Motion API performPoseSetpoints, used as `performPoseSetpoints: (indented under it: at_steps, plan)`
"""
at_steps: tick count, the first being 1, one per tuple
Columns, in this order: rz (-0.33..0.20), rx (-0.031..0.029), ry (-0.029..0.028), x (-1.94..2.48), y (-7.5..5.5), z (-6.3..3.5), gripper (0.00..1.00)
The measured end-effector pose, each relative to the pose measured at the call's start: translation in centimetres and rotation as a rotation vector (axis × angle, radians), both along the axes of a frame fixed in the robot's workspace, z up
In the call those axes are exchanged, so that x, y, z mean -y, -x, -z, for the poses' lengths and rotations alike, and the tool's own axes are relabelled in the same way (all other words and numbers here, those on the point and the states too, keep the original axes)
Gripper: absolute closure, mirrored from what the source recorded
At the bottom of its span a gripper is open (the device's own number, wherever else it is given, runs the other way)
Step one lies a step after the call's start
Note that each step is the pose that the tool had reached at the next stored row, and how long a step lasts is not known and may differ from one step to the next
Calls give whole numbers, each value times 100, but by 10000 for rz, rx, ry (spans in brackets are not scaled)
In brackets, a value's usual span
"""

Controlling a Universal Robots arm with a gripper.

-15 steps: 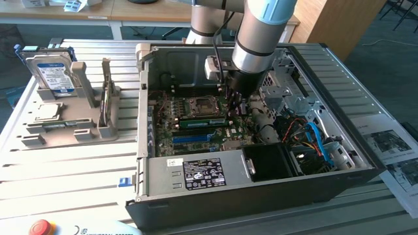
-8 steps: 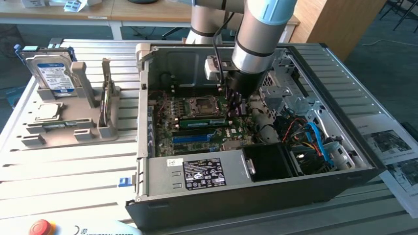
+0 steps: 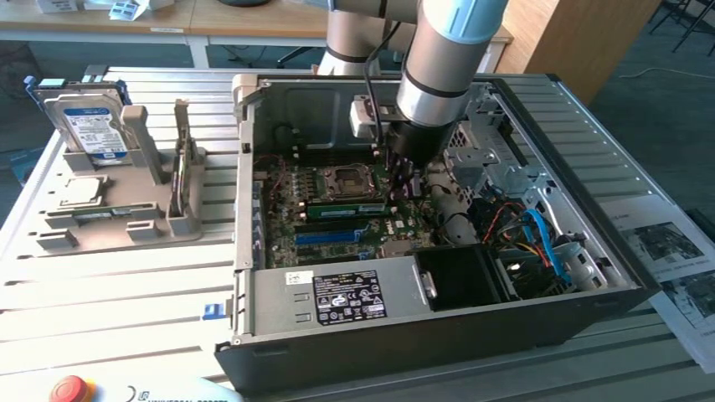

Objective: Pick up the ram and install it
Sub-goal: 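Press down the ram until it locks into place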

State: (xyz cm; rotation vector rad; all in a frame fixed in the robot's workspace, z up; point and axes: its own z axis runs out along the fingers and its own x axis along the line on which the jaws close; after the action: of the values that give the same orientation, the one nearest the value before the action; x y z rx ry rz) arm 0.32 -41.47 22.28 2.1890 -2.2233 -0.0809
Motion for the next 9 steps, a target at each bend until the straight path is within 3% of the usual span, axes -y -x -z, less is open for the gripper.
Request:
performPoseSetpoints:
  at_steps: [9]
  plan:
    - [0,0,0,0,0,10,90]
